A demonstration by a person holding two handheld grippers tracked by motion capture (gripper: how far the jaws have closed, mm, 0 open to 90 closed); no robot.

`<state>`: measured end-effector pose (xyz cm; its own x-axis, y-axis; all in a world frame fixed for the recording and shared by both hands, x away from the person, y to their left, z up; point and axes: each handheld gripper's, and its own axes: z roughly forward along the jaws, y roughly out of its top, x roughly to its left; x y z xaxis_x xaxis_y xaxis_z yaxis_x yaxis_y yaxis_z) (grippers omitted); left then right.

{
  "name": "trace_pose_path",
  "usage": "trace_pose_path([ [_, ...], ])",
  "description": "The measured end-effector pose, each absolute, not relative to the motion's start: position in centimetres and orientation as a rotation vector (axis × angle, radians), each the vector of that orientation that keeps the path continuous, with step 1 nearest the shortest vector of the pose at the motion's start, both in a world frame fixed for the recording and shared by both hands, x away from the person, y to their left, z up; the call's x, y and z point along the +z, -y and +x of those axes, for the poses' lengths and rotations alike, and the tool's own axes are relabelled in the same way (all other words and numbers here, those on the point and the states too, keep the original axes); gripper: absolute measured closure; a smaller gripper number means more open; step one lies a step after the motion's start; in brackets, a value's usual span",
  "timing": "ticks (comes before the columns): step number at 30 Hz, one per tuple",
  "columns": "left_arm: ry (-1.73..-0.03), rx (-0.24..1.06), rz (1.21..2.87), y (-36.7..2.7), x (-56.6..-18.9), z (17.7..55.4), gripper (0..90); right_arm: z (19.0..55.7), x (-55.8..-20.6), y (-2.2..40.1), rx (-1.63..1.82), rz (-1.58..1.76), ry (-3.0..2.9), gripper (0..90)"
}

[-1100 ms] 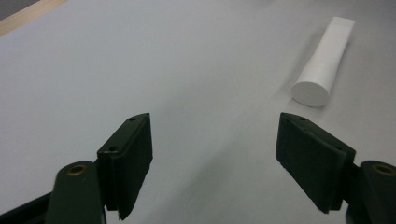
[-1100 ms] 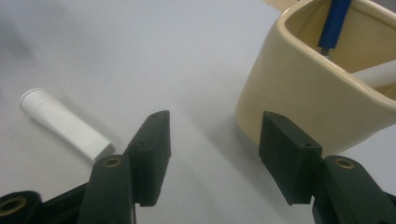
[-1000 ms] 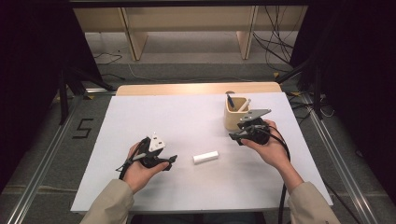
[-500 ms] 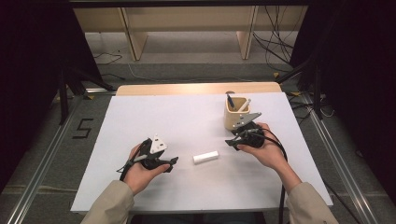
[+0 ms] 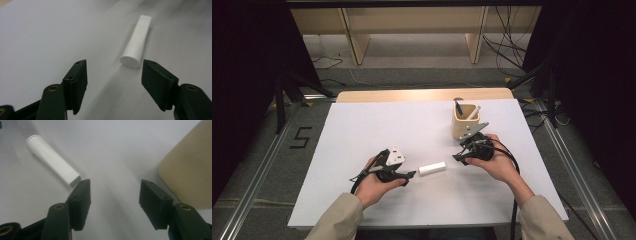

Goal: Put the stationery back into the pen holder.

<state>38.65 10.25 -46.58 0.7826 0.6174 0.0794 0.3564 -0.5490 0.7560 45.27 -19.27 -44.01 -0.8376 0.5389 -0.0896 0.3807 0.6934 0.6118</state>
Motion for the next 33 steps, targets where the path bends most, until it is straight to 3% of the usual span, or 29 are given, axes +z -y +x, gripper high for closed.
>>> trace_pose_path([
  [11, -0.601, 0.349, 2.308, -6.8, -47.5, 40.2, 46.3, 45.3, -44.2, 19.8, 0.886, 0.769, -2.630, 41.0],
  [33, -0.457, 0.316, 2.441, -3.7, -47.5, 42.1, 55.6, 45.3, -44.3, 19.7, 0.891, 0.774, -2.632, 39.5],
])
